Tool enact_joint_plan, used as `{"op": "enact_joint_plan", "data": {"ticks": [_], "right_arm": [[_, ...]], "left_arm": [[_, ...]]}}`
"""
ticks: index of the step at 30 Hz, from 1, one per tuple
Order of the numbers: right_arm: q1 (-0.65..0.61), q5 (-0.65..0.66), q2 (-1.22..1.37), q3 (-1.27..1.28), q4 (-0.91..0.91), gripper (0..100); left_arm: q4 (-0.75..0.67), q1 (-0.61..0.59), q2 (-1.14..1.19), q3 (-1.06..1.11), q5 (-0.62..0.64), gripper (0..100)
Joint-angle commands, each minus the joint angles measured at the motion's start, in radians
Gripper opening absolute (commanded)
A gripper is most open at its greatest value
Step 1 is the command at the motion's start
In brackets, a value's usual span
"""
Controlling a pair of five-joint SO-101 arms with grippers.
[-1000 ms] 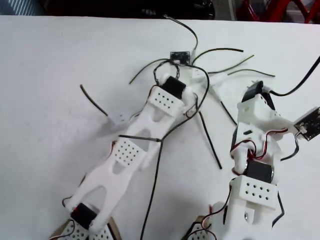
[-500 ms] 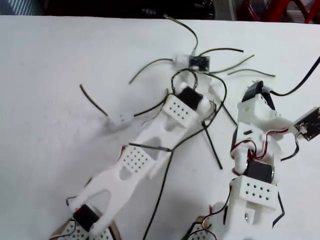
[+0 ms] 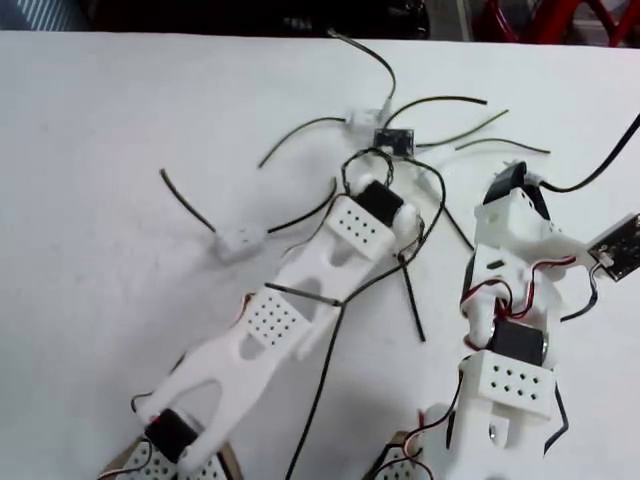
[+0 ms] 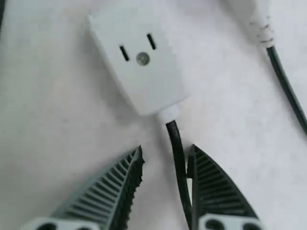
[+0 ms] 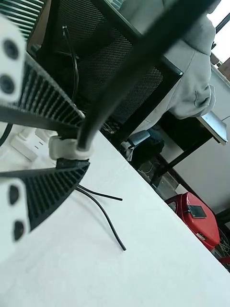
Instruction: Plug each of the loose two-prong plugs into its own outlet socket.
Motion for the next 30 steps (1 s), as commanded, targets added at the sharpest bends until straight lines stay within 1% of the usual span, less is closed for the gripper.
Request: {"op": "enact_joint_plan", "data": {"ticks": [1, 5, 7, 8, 9, 10, 12, 26, 30], "right_arm": [[0.005, 0.003, -0.002, -0.029, -0.022, 1.7], [0.007, 0.003, -0.002, -0.029, -0.019, 1.7], [0.007, 0.003, -0.002, -0.029, -0.019, 1.7], [0.007, 0.003, -0.002, -0.029, -0.019, 1.7], [0.007, 0.003, -0.002, -0.029, -0.021, 1.7], [0.007, 0.003, -0.002, -0.029, -0.021, 1.7], [0.007, 0.003, -0.002, -0.029, -0.021, 1.7], [0.007, 0.003, -0.002, -0.029, -0.024, 1.7], [0.007, 0.003, -0.002, -0.029, -0.024, 1.7]], "left_arm": [[0.072, -0.018, -0.025, -0.018, 0.002, 17], [0.091, -0.039, -0.025, -0.017, 0.002, 16], [0.095, -0.062, -0.021, -0.015, 0.002, 9], [0.097, -0.074, -0.021, -0.015, -0.006, 3], [0.097, -0.084, -0.021, -0.015, -0.029, 1], [0.097, -0.087, -0.021, -0.015, -0.051, 4], [0.097, -0.088, -0.022, -0.015, -0.069, 2], [0.1, -0.036, -0.042, -0.015, -0.071, 2], [0.101, -0.025, -0.096, -0.014, -0.121, 2]]}}
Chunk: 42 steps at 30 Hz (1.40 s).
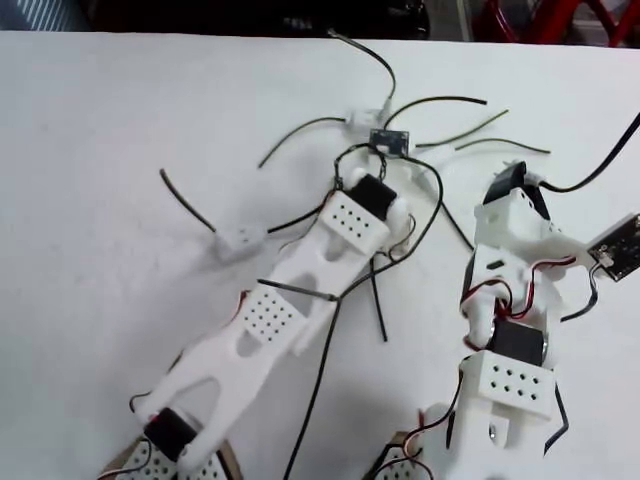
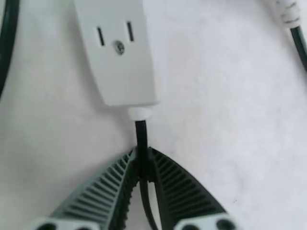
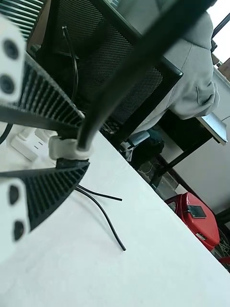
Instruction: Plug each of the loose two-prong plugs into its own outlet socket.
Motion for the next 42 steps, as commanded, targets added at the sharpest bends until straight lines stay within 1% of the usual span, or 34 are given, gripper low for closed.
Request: {"op": "enact_joint_plan", "data": {"ticks": [1, 3, 6, 14, 20, 24, 28, 31, 34, 38, 42], "right_arm": [[0.007, 0.003, -0.002, -0.029, -0.024, 1.7], [0.007, 0.003, -0.002, -0.029, -0.024, 1.7], [0.007, 0.003, -0.002, -0.029, -0.024, 1.7], [0.007, 0.003, -0.002, -0.029, -0.024, 1.7], [0.007, 0.003, -0.002, -0.029, -0.022, 1.7], [0.007, 0.003, -0.002, -0.028, -0.019, 1.7], [0.001, 0.003, -0.002, -0.028, -0.018, 1.7], [-0.03, 0.032, -0.002, -0.02, -0.016, 1.7], [-0.065, 0.066, -0.002, -0.008, -0.018, 1.7], [-0.108, 0.072, -0.002, -0.005, -0.016, 1.7], [-0.166, 0.158, -0.002, 0.005, 0.018, 1.7]], "left_arm": [[0.031, 0.012, -0.107, 0.0, -0.046, 2], [0.031, 0.018, -0.148, 0.048, -0.055, 2], [0.029, 0.038, -0.243, 0.204, -0.095, 2], [0.023, 0.085, -0.668, 0.77, -0.107, 2], [0.02, 0.087, -0.954, 1.168, -0.115, 2], [-0.037, 0.082, -1.104, 1.448, -0.189, 2], [-0.178, 0.016, -1.259, 1.726, -0.25, 2], [-0.295, -0.048, -1.395, 1.915, -0.325, 2], [-0.381, -0.107, -1.55, 2.073, -0.43, 2], [-0.47, -0.193, -1.705, 2.223, -0.548, 2], [-0.483, -0.26, -1.782, 2.282, -0.66, 2]]}}
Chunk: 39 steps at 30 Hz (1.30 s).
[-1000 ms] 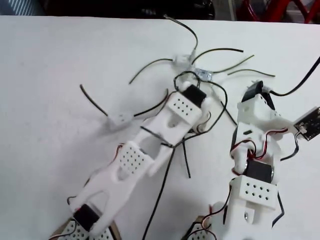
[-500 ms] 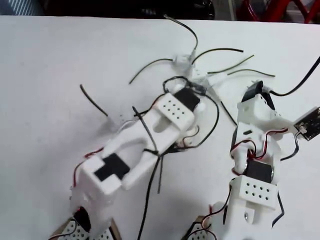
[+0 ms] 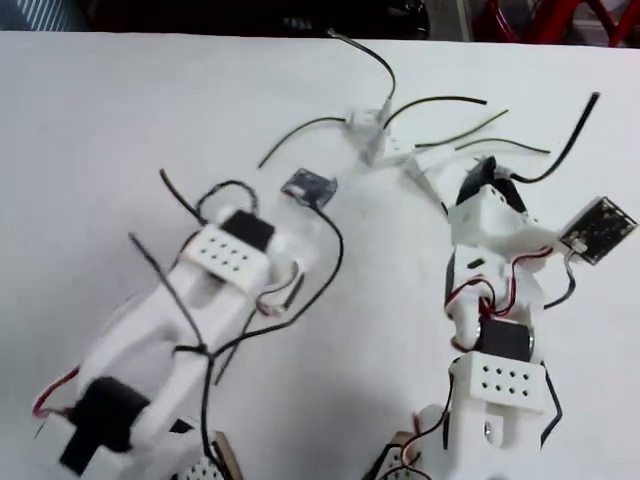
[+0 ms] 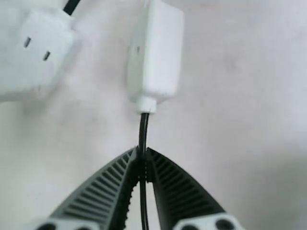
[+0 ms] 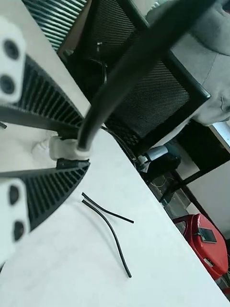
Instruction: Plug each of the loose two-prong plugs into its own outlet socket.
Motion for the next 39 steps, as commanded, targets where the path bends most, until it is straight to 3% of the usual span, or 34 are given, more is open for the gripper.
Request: {"op": "enact_joint_plan", "data": {"ticks": [1, 9, 16, 20, 28, 35, 39], "right_arm": [[-0.064, 0.064, -0.002, -0.006, 0.024, 1.7], [-0.176, 0.143, -0.002, -0.006, 0.108, 1.7], [-0.183, 0.143, -0.002, -0.005, 0.114, 1.7], [-0.183, 0.143, -0.002, -0.005, 0.114, 1.7], [-0.183, 0.143, -0.001, -0.005, 0.114, 1.7], [-0.183, 0.143, -0.002, -0.005, 0.114, 1.7], [-0.183, 0.143, -0.002, -0.005, 0.114, 1.7]], "left_arm": [[-0.026, -0.077, -0.131, 0.048, -0.126, 3], [0.057, -0.104, -0.15, 0.044, -0.167, 25], [0.043, -0.101, -0.143, 0.043, -0.222, 23], [-0.087, -0.166, -0.142, 0.086, -0.342, 23], [-0.402, -0.297, -0.139, 0.235, -0.41, 24], [-0.411, -0.252, -0.127, 0.227, -0.371, 30], [-0.413, -0.209, 0.021, 0.184, -0.37, 30]]}}
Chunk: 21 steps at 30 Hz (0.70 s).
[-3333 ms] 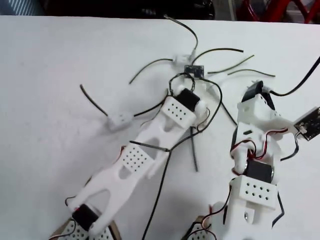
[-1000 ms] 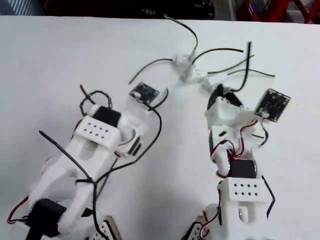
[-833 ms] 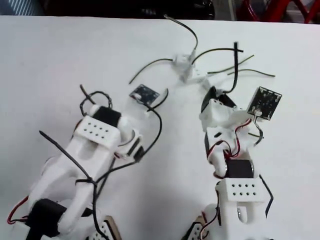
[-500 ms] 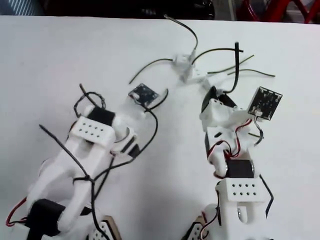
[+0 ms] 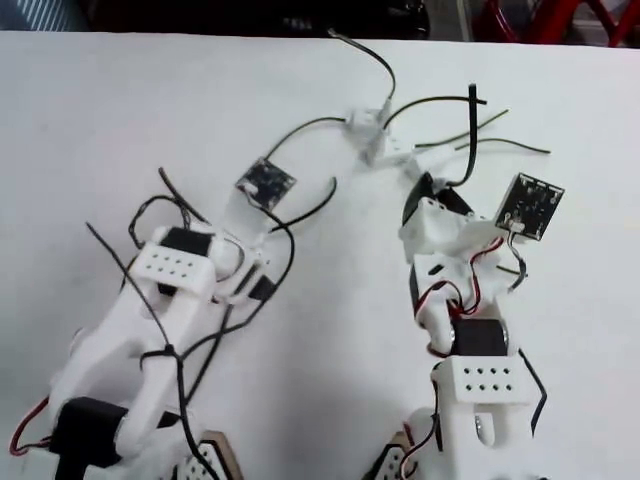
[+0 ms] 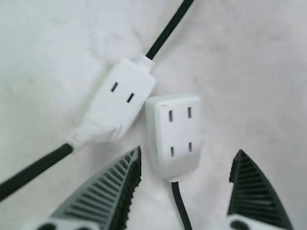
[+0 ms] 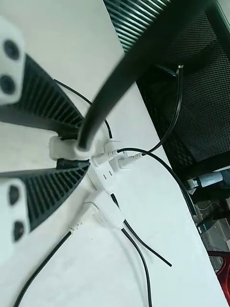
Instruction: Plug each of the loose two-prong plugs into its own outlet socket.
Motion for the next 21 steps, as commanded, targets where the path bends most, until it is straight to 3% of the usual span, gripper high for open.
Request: {"op": "enact_joint_plan", "data": {"ticks": [1, 7, 12, 17, 21], "right_arm": [[-0.007, 0.009, -0.002, -0.009, 0.004, 1.7], [-0.007, 0.009, -0.002, -0.009, 0.002, 1.7], [-0.005, 0.009, -0.002, -0.009, -0.001, 1.7], [-0.001, 0.009, -0.002, -0.009, -0.002, 1.7], [-0.001, 0.011, -0.002, -0.009, -0.002, 1.7]], "left_arm": [[-0.015, 0.03, 0.151, -0.089, 0.011, 30], [0.098, -0.007, 0.334, -0.288, 0.035, 24], [0.106, 0.094, 0.349, -0.308, 0.011, 12], [0.117, 0.194, 0.348, -0.319, 0.041, 15], [0.157, 0.196, 0.348, -0.384, 0.117, 23]]}}
